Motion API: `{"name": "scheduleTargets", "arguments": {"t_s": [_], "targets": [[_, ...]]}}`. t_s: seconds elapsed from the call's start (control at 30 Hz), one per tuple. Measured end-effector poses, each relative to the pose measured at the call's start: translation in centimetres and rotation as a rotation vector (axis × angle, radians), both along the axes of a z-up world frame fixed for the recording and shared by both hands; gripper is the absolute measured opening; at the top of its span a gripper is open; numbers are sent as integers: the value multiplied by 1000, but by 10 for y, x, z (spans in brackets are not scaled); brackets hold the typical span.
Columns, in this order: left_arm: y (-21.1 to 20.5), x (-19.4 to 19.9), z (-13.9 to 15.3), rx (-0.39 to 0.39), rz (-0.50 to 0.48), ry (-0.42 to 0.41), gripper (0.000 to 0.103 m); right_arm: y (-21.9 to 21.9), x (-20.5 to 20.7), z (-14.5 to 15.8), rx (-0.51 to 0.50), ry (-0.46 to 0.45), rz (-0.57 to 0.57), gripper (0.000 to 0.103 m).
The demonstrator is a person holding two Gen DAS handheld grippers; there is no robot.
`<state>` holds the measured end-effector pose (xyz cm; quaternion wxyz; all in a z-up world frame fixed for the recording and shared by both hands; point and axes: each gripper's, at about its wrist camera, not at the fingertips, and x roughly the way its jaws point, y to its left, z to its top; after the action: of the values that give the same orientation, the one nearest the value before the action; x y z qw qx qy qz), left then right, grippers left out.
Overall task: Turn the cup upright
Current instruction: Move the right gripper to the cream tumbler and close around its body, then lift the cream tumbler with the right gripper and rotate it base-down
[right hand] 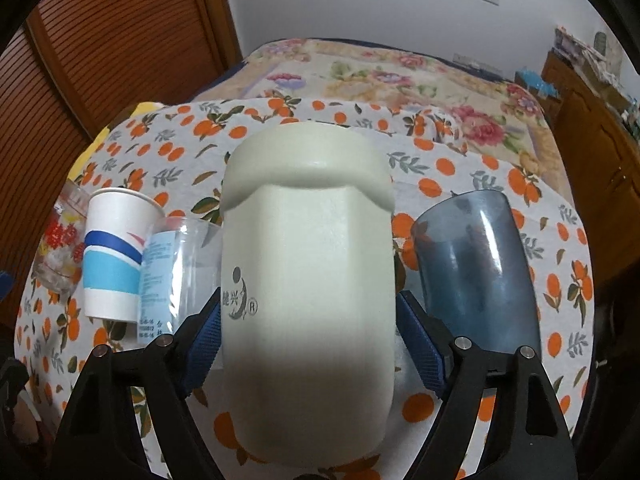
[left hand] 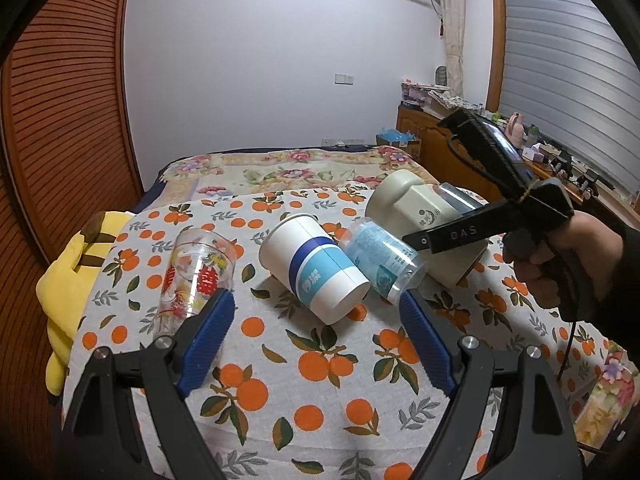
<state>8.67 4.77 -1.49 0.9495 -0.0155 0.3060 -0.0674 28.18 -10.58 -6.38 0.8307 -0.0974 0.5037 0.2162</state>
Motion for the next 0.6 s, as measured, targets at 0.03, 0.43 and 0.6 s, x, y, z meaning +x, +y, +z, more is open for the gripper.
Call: {"name": "scheduleTargets", "arguments": {"t_s": [0.03, 0.43, 0.6], "targets": [[0, 0, 0, -1, -1, 1, 85, 2, 1, -1, -9, 6, 7, 81], [1, -6, -5, -20, -3, 14, 85, -12, -22, 3, 17, -3, 16, 77], [1, -15, -2, -48, -8, 13, 85, -23, -64, 19, 87, -3, 65, 77]]}}
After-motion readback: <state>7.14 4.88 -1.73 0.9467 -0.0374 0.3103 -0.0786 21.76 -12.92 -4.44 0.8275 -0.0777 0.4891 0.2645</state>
